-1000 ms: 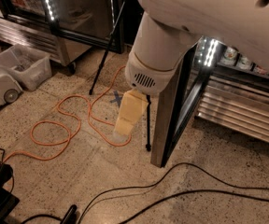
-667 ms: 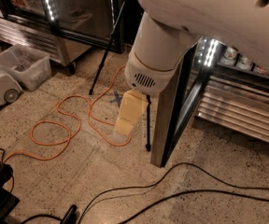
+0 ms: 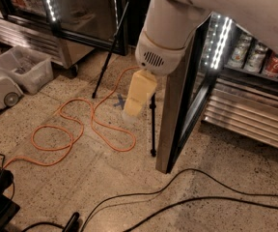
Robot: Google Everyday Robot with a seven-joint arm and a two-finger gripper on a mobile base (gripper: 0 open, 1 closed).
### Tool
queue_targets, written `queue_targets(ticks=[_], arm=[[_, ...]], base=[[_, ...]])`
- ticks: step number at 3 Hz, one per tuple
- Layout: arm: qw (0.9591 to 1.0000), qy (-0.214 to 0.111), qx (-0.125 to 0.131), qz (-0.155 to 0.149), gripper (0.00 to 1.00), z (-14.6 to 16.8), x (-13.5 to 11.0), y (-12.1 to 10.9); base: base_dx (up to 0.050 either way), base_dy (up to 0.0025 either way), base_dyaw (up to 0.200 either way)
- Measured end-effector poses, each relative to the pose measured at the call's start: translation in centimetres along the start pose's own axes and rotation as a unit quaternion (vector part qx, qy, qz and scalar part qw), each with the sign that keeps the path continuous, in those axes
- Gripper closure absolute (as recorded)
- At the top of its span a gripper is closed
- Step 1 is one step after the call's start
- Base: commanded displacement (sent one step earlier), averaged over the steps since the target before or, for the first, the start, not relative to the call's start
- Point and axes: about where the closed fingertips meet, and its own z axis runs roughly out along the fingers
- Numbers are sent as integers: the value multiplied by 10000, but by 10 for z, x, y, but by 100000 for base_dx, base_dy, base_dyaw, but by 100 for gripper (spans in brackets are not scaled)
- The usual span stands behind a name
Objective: Close left fridge door
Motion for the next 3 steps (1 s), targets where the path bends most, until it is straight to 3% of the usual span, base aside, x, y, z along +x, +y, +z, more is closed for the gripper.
queue_targets(ticks=[1, 2, 3], arm=[[9996, -23, 158, 231, 0, -15, -7, -24], [9996, -23, 158, 231, 0, -15, -7, -24], [9996, -23, 158, 231, 0, -15, -7, -24]], base=[[0, 0, 0], [-1, 1, -19812], [0, 0, 0]])
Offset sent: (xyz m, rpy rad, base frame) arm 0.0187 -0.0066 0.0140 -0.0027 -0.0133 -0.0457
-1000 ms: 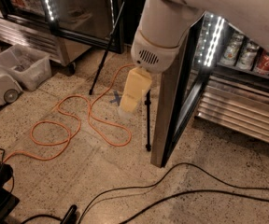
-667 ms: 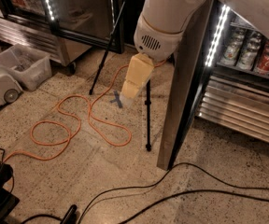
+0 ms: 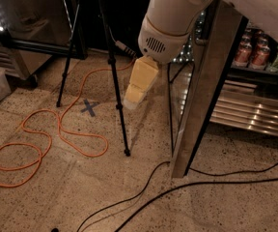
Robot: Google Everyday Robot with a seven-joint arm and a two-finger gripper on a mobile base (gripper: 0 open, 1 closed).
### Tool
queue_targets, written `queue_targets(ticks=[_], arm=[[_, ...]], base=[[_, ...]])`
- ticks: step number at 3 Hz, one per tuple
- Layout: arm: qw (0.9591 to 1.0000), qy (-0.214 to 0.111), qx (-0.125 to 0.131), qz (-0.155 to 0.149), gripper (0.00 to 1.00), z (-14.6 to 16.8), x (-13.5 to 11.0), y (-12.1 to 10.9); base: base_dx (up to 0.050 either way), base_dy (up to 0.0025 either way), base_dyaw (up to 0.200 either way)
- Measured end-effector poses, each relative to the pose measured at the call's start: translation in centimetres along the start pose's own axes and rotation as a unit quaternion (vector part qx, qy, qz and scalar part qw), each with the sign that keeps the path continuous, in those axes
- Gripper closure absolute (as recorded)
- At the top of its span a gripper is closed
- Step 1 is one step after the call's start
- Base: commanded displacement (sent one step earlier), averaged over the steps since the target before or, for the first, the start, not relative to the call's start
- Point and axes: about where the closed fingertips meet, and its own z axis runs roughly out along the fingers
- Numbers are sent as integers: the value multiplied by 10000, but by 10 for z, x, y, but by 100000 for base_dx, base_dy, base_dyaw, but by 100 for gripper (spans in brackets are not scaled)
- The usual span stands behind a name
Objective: Close left fridge door
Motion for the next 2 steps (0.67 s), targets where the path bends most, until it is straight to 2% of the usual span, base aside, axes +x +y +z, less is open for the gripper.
queue_targets(ticks=[1, 2], arm=[[10000, 0, 0, 0, 19, 0, 0, 0], [10000, 0, 0, 0, 42, 0, 0, 0]], base=[[0, 0, 0], [0, 0, 0]])
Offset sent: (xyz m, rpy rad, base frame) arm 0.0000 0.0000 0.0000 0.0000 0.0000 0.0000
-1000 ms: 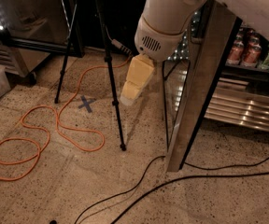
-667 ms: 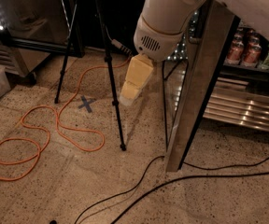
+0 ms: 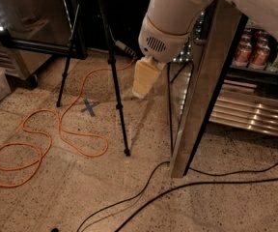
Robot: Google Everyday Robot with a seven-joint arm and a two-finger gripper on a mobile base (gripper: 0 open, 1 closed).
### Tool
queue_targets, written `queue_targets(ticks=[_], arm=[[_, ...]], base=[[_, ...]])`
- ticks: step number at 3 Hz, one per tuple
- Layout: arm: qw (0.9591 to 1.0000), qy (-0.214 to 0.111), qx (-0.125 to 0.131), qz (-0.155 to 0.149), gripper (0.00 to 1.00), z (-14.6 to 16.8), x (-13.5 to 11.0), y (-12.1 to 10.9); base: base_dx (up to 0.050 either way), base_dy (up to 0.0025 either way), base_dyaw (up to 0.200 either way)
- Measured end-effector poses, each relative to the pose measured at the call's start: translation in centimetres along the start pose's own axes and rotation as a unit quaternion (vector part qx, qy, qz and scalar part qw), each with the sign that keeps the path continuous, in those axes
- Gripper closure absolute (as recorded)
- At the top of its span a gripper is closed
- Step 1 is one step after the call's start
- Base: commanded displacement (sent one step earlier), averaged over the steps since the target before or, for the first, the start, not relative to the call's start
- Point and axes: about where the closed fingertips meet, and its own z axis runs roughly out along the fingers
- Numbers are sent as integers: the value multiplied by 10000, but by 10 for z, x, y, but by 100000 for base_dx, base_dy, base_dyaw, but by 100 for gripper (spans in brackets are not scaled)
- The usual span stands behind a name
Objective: Close left fridge door
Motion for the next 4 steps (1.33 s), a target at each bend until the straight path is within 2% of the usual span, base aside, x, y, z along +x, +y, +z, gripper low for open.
queue_targets(ticks=[1, 2, 4], arm=[[10000, 0, 0, 0, 65, 0, 0, 0], [10000, 0, 0, 0, 100, 0, 0, 0], [10000, 0, 0, 0, 100, 0, 0, 0]], base=[[0, 0, 0], [-2, 2, -19424], [4884, -6, 128]])
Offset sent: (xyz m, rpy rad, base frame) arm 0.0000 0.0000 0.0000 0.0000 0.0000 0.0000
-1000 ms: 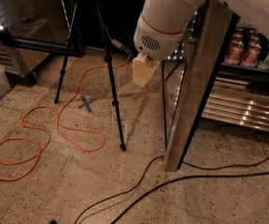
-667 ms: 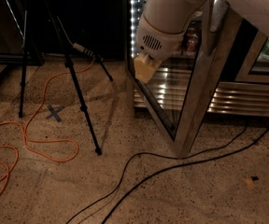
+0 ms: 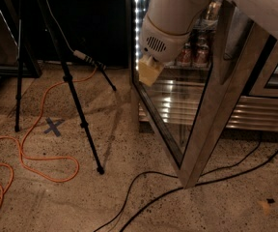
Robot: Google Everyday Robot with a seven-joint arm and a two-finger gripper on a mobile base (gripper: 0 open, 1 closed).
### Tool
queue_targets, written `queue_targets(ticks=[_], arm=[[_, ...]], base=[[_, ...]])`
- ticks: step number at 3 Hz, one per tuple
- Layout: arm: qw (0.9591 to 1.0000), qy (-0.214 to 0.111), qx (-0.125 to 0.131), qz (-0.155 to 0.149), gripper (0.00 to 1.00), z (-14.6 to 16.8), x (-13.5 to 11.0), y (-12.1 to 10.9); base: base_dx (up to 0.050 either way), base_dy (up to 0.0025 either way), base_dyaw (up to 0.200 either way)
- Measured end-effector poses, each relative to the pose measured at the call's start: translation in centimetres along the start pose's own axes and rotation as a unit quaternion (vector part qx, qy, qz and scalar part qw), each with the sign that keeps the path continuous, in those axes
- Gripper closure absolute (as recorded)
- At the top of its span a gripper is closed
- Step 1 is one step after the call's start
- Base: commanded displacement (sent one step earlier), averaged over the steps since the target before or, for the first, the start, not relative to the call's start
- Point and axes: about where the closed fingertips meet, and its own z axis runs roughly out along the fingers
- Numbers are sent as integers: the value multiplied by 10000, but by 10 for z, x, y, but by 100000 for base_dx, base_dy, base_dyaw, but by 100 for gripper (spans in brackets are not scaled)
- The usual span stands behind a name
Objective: Close left fridge door
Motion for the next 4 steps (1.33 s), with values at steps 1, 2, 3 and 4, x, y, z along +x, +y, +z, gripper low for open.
queue_targets(ticks=[1, 2, 3, 4], arm=[[10000, 0, 0, 0, 100, 0, 0, 0], [9996, 131, 116, 228, 100, -11, -4, -25], [9970, 330, 326, 616, 100, -30, -13, -69], [9964, 73, 490, 694, 100, -55, -22, -82]], base=[[0, 0, 0], [0, 0, 0], [0, 0, 0], [0, 0, 0]])
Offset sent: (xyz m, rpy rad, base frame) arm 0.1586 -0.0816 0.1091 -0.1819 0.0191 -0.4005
